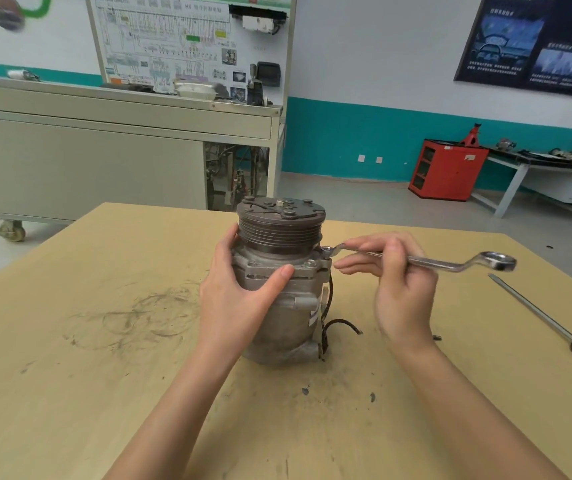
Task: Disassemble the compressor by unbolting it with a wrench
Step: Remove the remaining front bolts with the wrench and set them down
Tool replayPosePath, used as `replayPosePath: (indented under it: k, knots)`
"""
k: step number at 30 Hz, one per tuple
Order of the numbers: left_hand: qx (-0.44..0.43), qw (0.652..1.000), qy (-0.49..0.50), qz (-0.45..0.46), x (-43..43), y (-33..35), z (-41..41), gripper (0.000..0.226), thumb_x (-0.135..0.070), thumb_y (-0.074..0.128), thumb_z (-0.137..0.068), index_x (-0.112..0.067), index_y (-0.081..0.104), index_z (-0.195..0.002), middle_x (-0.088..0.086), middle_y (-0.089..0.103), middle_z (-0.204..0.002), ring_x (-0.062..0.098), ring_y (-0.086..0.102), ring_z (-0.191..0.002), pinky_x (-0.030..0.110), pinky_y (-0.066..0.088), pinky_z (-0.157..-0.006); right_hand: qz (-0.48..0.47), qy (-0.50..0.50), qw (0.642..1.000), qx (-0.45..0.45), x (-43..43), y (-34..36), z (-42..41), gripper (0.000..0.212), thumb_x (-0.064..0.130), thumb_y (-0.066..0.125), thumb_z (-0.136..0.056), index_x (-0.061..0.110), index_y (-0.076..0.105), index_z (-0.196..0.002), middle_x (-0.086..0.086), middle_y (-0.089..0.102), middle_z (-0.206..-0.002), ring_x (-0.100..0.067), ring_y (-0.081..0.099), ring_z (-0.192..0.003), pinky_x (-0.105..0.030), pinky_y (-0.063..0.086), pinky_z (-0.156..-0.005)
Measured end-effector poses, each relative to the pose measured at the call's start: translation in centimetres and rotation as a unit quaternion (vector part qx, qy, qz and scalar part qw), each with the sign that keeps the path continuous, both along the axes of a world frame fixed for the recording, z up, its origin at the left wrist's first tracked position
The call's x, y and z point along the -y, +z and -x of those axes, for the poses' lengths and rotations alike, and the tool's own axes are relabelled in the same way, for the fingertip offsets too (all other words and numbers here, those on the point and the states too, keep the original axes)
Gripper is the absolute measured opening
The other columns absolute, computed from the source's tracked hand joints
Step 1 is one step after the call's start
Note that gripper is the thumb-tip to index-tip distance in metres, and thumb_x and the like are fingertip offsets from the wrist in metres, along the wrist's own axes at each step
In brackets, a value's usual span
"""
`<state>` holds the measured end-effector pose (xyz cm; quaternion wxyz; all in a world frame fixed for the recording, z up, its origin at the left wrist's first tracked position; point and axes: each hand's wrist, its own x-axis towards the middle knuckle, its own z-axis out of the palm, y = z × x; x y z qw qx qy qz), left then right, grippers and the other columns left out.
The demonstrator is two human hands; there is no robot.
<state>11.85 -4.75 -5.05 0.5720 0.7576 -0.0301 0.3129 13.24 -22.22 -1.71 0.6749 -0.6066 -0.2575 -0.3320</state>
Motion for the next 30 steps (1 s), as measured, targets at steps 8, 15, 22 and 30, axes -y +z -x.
replayPosePath:
  k: [8,15,22,30]
  knots:
    - [0.002,1.000,0.000,0.009,0.0,-0.2,-0.1,0.092,-0.071,0.065,-0.059,-0.040,0.036,-0.141,-0.035,0.048,-0.125,-0.010,0.047,-0.119,0.023,0.041,-0.103,-0.229,0.307,0.860,-0.337,2.0,1.5,-6.1,0.038,0.014,0.032,-0.102,0.010,0.049,-0.067,-0.007,0.062,-0.064,-0.011,0.056,-0.045,-0.017,0.048,-0.045]
    - [0.001,1.000,-0.001,0.008,0.0,-0.1,0.1,0.090,-0.071,0.065,-0.059,-0.042,0.036,-0.139,-0.032,0.049,-0.126,-0.006,0.048,-0.120,0.027,0.042,-0.105,-0.160,0.376,0.822,-0.396,0.7,1.9,-8.6,0.051,0.020,0.035,-0.100,0.013,0.062,-0.058,-0.004,0.063,-0.061,-0.008,0.057,-0.047,-0.015,0.048,-0.044]
    - [-0.008,1.000,-0.004,0.010,0.1,0.1,0.3,0.097,-0.071,0.064,-0.059,-0.035,0.036,-0.144,-0.020,0.051,-0.132,-0.001,0.049,-0.122,0.034,0.043,-0.107,0.020,0.011,0.991,-0.133,2.3,5.6,-4.2,0.044,0.033,0.042,-0.101,0.007,0.061,-0.071,-0.011,0.071,-0.064,-0.023,0.069,-0.053,-0.022,0.053,-0.046]
    - [-0.010,1.000,-0.002,0.009,0.1,0.3,0.5,0.093,-0.070,0.065,-0.061,-0.037,0.035,-0.143,-0.020,0.051,-0.134,0.003,0.049,-0.124,0.044,0.041,-0.108,0.389,-0.228,0.861,0.237,-1.7,5.2,0.5,0.041,0.030,0.050,-0.090,-0.002,0.062,-0.067,-0.010,0.059,-0.054,-0.024,0.057,-0.042,-0.030,0.049,-0.041]
